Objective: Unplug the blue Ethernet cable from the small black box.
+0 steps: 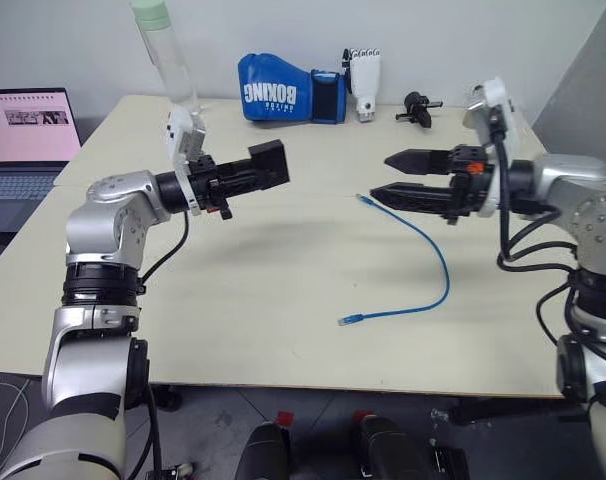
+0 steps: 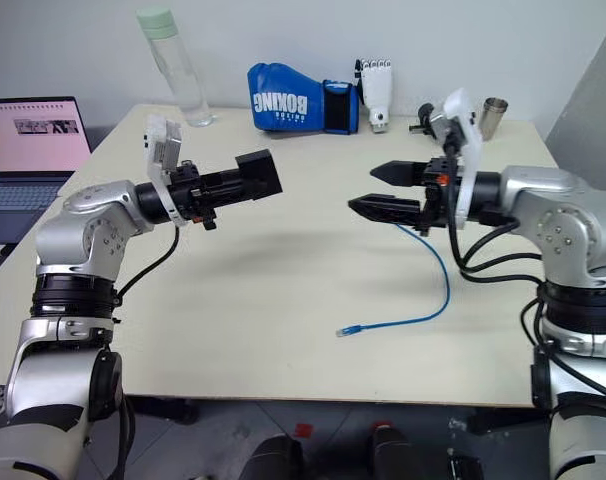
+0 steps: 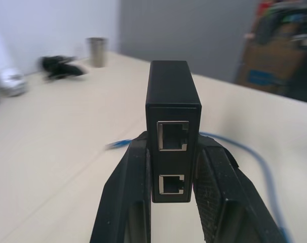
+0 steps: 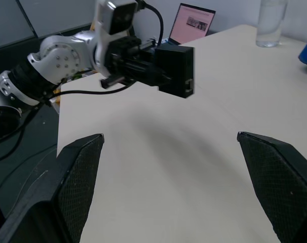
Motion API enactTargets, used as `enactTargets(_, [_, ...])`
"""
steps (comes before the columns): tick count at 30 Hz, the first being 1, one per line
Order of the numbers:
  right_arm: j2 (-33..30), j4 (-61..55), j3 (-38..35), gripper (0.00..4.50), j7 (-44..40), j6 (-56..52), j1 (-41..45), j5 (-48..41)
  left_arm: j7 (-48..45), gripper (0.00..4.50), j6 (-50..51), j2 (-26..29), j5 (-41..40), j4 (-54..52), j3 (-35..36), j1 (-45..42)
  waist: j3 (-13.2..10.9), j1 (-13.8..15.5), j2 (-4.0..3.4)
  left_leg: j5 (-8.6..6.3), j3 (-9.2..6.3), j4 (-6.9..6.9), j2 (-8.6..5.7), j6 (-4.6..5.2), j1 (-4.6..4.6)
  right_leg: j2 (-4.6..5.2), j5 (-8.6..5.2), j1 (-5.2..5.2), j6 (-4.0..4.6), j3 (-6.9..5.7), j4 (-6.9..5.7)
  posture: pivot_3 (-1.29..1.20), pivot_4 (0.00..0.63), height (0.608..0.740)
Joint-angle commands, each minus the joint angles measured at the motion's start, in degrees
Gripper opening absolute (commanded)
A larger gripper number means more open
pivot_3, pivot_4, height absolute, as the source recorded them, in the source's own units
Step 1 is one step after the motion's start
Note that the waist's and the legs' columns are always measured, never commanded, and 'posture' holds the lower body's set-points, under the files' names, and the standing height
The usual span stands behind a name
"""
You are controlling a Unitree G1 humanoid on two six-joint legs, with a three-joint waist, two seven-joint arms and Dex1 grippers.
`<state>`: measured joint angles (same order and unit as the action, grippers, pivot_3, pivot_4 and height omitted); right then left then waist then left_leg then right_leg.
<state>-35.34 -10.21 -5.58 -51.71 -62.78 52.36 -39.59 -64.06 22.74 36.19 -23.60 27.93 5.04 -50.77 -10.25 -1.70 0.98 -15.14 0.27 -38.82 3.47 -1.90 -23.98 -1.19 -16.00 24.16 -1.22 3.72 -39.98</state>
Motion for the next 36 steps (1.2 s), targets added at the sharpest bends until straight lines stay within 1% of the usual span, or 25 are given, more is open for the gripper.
enactTargets(1, [2.68, -5.05, 1.28, 4.47, 5.23, 3.51, -0.88, 1.40, 13.11, 0.78, -10.82, -2.25, 6.71, 6.88, 1.95, 1.21, 0.00, 0.05, 0.00, 0.00, 0.02, 0.00, 0.00, 0.00, 0.01, 0.03, 0.00, 0.00, 0.00, 0.01, 0.00, 0.00, 0.150, 0.740])
enactTargets(3, [3.57, -6.12, 3.36, 4.47, 6.77, 6.17, -3.01, 3.65, 20.98, 0.78, -15.21, -4.48, 9.65, 11.39, 2.32, 1.48, 0.02, 0.25, 0.03, 0.00, 0.00, -0.01, 0.00, 0.00, -0.03, 0.06, 0.01, 0.02, 0.00, -0.01, 0.00, 0.00, 0.150, 0.740])
enactTargets(7, [4.72, -5.91, 5.25, 4.47, 8.43, 9.20, -5.78, 5.51, 28.72, 0.78, -21.16, -8.27, 11.52, 17.77, 3.45, 1.33, 0.02, 0.57, 0.07, 0.00, -0.03, -0.08, -0.10, 0.00, -0.17, 0.19, 0.03, 0.05, -0.04, -0.09, 0.00, 0.00, 0.150, 0.740])
enactTargets(13, [4.97, -4.85, 7.60, 4.47, 9.70, 12.17, -10.12, 8.42, 34.50, 0.78, -27.99, -11.90, 13.16, 26.12, 3.78, -0.23, 0.03, 0.61, 0.09, 0.01, -0.07, -0.10, -0.15, -0.01, -0.21, 0.23, 0.05, 0.05, -0.07, -0.15, 0.02, 0.00, 0.150, 0.740])
enactTargets(20, [4.41, -4.47, 8.81, 4.47, 11.08, 13.68, -13.34, 11.44, 36.71, 0.78, -31.81, -13.29, 14.09, 31.91, 3.69, -1.52, 0.03, 0.25, 0.09, 0.01, -0.07, -0.09, -0.16, -0.01, -0.20, 0.21, 0.04, 0.05, -0.07, -0.14, 0.01, 0.00, 0.150, 0.740])
enactTargets(21, [4.39, -4.44, 8.74, 4.50, 11.26, 13.68, -13.41, 11.68, 36.53, 1.48, -31.90, -13.43, 14.01, 32.27, 3.76, -1.54, 0.03, 0.23, 0.09, 0.01, -0.08, -0.09, -0.15, -0.01, -0.19, 0.21, 0.04, 0.04, -0.07, -0.15, 0.01, 0.00, 0.150, 0.740])
enactTargets(22, [4.36, -4.41, 8.65, 4.50, 11.36, 13.70, -13.46, 11.83, 36.28, 1.58, -31.96, -13.55, 13.89, 32.57, 3.85, -1.58, 0.03, 0.22, 0.09, 0.01, -0.09, -0.09, -0.15, -0.01, -0.19, 0.21, 0.04, 0.03, -0.07, -0.16, 0.02, 0.00, 0.150, 0.740])
enactTargets(25, [4.22, -4.38, 8.40, 4.50, 11.45, 13.62, -13.49, 11.96, 35.89, 2.39, -32.18, -13.68, 13.85, 33.09, 4.02, -1.69, 0.03, 0.21, 0.09, 0.01, -0.09, -0.08, -0.16, -0.01, -0.18, 0.20, 0.04, 0.03, -0.07, -0.16, 0.02, 0.00, 0.150, 0.740])
enactTargets(28, [3.85, -4.20, 8.15, 4.50, 11.63, 13.43, -13.26, 12.15, 35.15, 2.95, -31.66, -13.45, 13.49, 32.60, 4.39, -1.91, 0.03, 0.22, 0.09, 0.01, -0.09, -0.08, -0.16, -0.01, -0.19, 0.20, 0.04, 0.03, -0.07, -0.16, 0.02, 0.00, 0.150, 0.740])
enactTargets(29, [3.83, -4.22, 8.13, 4.50, 11.69, 13.39, -13.23, 12.13, 34.89, 3.22, -31.53, -13.34, 13.43, 32.31, 4.44, -1.94, 0.03, 0.22, 0.09, 0.01, -0.09, -0.08, -0.16, -0.01, -0.19, 0.21, 0.04, 0.03, -0.07, -0.16, 0.02, 0.00, 0.150, 0.740])
enactTargets(33, [3.56, -4.32, 7.88, 4.50, 11.89, 13.12, -12.98, 11.87, 32.89, 4.02, -29.92, -12.40, 13.10, 29.38, 4.51, -2.30, 0.03, 0.22, 0.09, 0.01, -0.09, -0.08, -0.16, -0.01, -0.18, 0.20, 0.04, 0.03, -0.07, -0.16, 0.02, 0.00, 0.150, 0.740])
enactTargets(34, [3.48, -4.39, 7.72, 4.50, 11.98, 12.87, -12.93, 11.76, 31.97, 4.29, -29.11, -12.00, 12.91, 28.05, 4.46, -2.39, 0.03, 0.21, 0.09, 0.01, -0.09, -0.08, -0.16, -0.01, -0.18, 0.20, 0.04, 0.03, -0.07, -0.15, 0.02, 0.00, 0.150, 0.740])
enactTargets(35, [3.38, -4.44, 7.49, 4.50, 12.07, 12.51, -12.88, 11.57, 30.86, 4.49, -28.09, -11.52, 12.64, 26.35, 4.37, -2.46, 0.03, 0.21, 0.09, 0.01, -0.09, -0.08, -0.16, -0.01, -0.18, 0.20, 0.04, 0.03, -0.07, -0.15, 0.02, 0.00, 0.150, 0.740])
enactTargets(36, [3.18, -4.69, 7.22, 4.50, 12.13, 12.06, -12.93, 11.34, 29.32, 4.49, -26.39, -10.67, 12.33, 23.58, 4.15, -2.47, 0.03, 0.21, 0.09, 0.01, -0.09, -0.08, -0.16, -0.01, -0.20, 0.20, 0.04, 0.03, -0.07, -0.16, 0.02, 0.00, 0.150, 0.740])
